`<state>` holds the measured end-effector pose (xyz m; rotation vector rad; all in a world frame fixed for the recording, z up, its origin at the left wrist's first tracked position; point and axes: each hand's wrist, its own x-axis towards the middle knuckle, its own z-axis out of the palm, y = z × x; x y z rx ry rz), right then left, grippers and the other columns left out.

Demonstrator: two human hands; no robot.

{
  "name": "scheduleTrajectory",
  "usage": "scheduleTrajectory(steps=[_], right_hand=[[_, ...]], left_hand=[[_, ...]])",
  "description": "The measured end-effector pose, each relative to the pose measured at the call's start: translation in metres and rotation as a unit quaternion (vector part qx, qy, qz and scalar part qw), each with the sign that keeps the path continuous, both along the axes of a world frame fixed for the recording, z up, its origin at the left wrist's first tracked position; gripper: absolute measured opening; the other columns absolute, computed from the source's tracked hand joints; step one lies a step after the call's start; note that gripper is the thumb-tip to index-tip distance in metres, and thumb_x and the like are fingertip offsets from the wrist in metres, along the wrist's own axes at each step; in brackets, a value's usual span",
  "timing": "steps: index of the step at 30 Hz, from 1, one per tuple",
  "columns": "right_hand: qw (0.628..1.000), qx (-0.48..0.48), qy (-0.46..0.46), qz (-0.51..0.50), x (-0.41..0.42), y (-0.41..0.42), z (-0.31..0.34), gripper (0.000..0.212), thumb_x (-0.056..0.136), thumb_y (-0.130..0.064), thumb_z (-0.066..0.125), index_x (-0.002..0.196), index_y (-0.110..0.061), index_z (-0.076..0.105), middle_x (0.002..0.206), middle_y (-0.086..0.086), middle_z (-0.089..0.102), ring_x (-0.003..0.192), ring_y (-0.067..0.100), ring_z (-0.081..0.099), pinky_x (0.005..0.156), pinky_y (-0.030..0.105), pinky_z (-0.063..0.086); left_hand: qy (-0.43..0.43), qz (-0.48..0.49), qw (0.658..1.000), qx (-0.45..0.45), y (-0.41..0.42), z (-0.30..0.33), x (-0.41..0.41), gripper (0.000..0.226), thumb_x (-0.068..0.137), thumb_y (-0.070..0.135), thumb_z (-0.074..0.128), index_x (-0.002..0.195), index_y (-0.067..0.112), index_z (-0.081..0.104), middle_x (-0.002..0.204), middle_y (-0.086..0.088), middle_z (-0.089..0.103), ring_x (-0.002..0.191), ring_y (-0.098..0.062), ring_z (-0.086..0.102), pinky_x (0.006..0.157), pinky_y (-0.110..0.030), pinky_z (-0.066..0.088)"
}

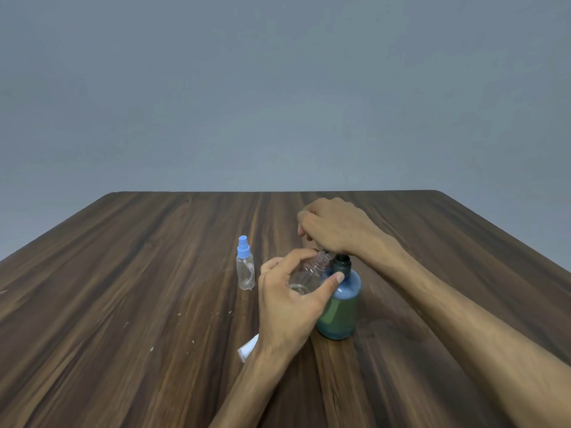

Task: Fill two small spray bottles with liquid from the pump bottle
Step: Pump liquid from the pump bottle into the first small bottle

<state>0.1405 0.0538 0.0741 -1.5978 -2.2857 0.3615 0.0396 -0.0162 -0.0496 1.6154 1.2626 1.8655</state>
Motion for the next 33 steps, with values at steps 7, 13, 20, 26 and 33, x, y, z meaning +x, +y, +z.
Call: scheduleTrajectory(steps=[7,13,20,26,33], right_hand=[[1.0,-0.018,-0.011,0.009,-0.0007,-0.0025,0.003,0.047,0.09,-0.042,0.038,0.095,-0.019,0.078,0.096,-0.001,0.078,0.089,0.024,0.071,0.087,0.043,0.058],[0.998,-0.049,-0.026,0.01,-0.0026,-0.0049,0.0001,0.047,0.09,-0.04,0.039,0.094,-0.019,0.08,0.095,-0.001,0.079,0.09,0.024,0.072,0.089,0.044,0.059],[0.999,-0.041,-0.016,0.014,-0.0019,-0.0042,-0.0013,0.041,0.097,-0.032,0.043,0.09,-0.019,0.081,0.093,0.0,0.08,0.089,0.023,0.072,0.081,0.039,0.057],[1.0,-0.022,0.015,0.015,-0.0006,-0.004,0.0016,0.04,0.097,-0.031,0.044,0.088,-0.015,0.081,0.083,-0.004,0.079,0.084,0.022,0.074,0.08,0.039,0.059],[0.999,-0.033,0.023,0.019,0.0009,-0.0019,0.0021,0.043,0.092,-0.031,0.044,0.085,-0.012,0.082,0.081,0.001,0.081,0.085,0.027,0.077,0.082,0.044,0.063]], left_hand=[[0.005,0.004,1.0,0.001,-0.0011,-0.0007,0.0001,0.038,0.075,0.057,0.086,0.107,0.041,0.076,0.098,0.014,0.081,0.105,-0.036,0.075,0.09,-0.055,0.063],[0.0,0.003,1.0,-0.001,-0.0007,0.0003,0.0003,0.038,0.074,0.056,0.088,0.108,0.042,0.076,0.099,0.013,0.081,0.105,-0.037,0.075,0.09,-0.053,0.064],[0.0,0.001,1.0,-0.006,-0.0011,0.0008,0.0007,0.042,0.073,0.058,0.087,0.109,0.041,0.075,0.099,0.012,0.081,0.106,-0.035,0.075,0.09,-0.051,0.065],[-0.001,0.0,1.0,0.003,-0.0003,0.0012,0.0003,0.038,0.074,0.056,0.087,0.107,0.041,0.075,0.099,0.012,0.081,0.106,-0.037,0.075,0.091,-0.054,0.064],[-0.003,0.0,1.0,0.0,-0.0006,-0.0016,-0.0001,0.04,0.074,0.058,0.088,0.109,0.042,0.076,0.1,0.01,0.081,0.107,-0.036,0.075,0.091,-0.053,0.064]])
